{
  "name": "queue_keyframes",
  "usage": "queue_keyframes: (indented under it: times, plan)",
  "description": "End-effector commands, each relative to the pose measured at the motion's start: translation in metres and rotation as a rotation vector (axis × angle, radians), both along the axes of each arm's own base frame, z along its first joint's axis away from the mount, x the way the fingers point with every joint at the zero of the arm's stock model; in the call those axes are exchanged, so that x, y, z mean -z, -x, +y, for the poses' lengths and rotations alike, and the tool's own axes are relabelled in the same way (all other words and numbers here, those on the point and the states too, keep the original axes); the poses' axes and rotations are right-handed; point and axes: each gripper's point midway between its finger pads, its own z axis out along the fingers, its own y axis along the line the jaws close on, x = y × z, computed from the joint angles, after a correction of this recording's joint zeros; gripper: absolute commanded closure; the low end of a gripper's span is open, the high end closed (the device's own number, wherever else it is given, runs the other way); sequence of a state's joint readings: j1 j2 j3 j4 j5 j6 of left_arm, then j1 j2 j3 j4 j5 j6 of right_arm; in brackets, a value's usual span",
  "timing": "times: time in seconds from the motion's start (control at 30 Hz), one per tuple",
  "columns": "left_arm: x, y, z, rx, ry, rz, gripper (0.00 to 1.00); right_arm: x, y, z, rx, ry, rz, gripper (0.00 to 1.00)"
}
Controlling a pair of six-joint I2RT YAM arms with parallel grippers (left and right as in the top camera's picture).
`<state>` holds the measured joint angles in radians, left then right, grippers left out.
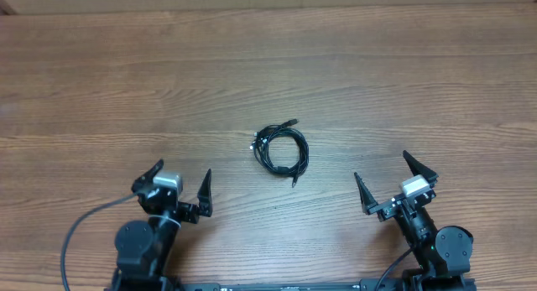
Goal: Untangle cables
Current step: 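Move the left gripper over the black cable bundle and grasp it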
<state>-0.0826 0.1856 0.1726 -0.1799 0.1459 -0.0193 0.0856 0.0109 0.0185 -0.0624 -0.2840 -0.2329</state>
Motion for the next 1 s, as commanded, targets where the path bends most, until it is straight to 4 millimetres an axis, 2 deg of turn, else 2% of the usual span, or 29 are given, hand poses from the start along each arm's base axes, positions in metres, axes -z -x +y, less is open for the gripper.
queue_keyframes:
  times: [0.0, 0.2, 0.33, 0.43, 0.53, 0.57, 0.67, 0.73, 0.97]
  plan:
    - [-0.050, -0.007, -0.015, 0.084, 0.021, -0.013, 0.00, 0.002, 0.000, -0.001, 0.003, 0.000, -0.004, 0.00]
    - [-0.099, -0.040, -0.026, 0.135, 0.029, 0.115, 0.00, 0.002, 0.000, -0.001, 0.003, 0.000, -0.004, 0.00]
    - [-0.118, -0.062, -0.028, 0.139, 0.009, 0.237, 0.00, 0.002, 0.000, -0.001, 0.003, 0.000, -0.004, 0.00]
    - [-0.119, -0.071, -0.029, 0.156, -0.041, 0.360, 0.00, 0.002, 0.000, -0.001, 0.003, 0.000, -0.004, 0.00]
    - [-0.119, -0.090, -0.031, 0.163, -0.046, 0.461, 0.00, 0.002, 0.000, -0.001, 0.003, 0.000, -0.004, 0.00]
    - [-0.125, -0.101, -0.038, 0.190, -0.038, 0.474, 0.00, 0.002, 0.000, -0.001, 0.003, 0.000, -0.004, 0.00]
    - [-0.133, -0.110, -0.055, 0.249, -0.015, 0.449, 0.00, 0.002, 0.000, -0.001, 0.003, 0.000, -0.004, 0.00]
    - [-0.132, -0.110, -0.068, 0.297, 0.053, 0.469, 0.00, 0.002, 0.000, -0.001, 0.003, 0.000, -0.004, 0.00]
    - [-0.113, -0.107, -0.093, 0.405, 0.200, 0.599, 0.00, 0.002, 0.000, -0.001, 0.003, 0.000, -0.003, 0.00]
